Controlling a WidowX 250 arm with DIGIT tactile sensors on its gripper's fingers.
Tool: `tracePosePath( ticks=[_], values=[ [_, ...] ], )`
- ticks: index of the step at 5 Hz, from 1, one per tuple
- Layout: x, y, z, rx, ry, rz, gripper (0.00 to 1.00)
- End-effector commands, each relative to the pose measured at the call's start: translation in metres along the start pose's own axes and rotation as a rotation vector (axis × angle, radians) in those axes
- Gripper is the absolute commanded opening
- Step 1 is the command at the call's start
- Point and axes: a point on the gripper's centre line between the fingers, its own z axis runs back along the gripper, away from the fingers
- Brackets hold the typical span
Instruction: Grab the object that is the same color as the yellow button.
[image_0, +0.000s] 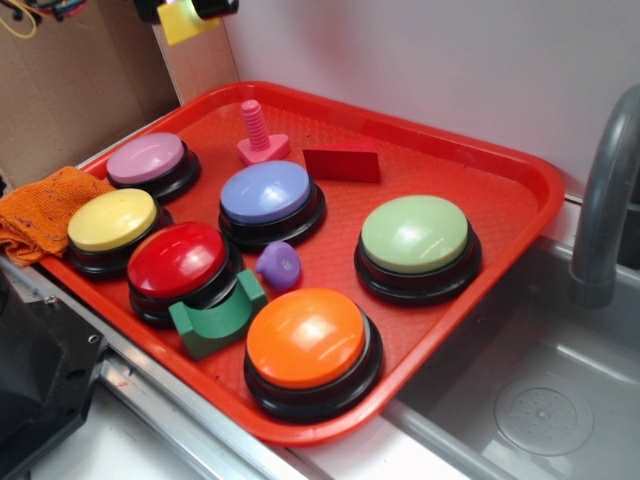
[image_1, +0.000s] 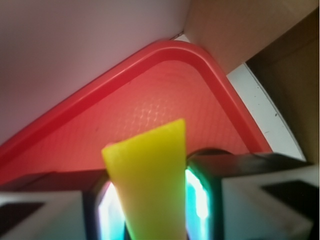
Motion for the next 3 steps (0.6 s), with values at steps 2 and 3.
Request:
tracePosePath(
  ticks=[2, 3],
  values=[
    [-0.055, -0.047, 0.07, -0.051, -0.044, -0.373, 0.0],
    [-0.057, -0.043, 0.069, -0.05, -0.044, -0.328, 0.0]
  ],
)
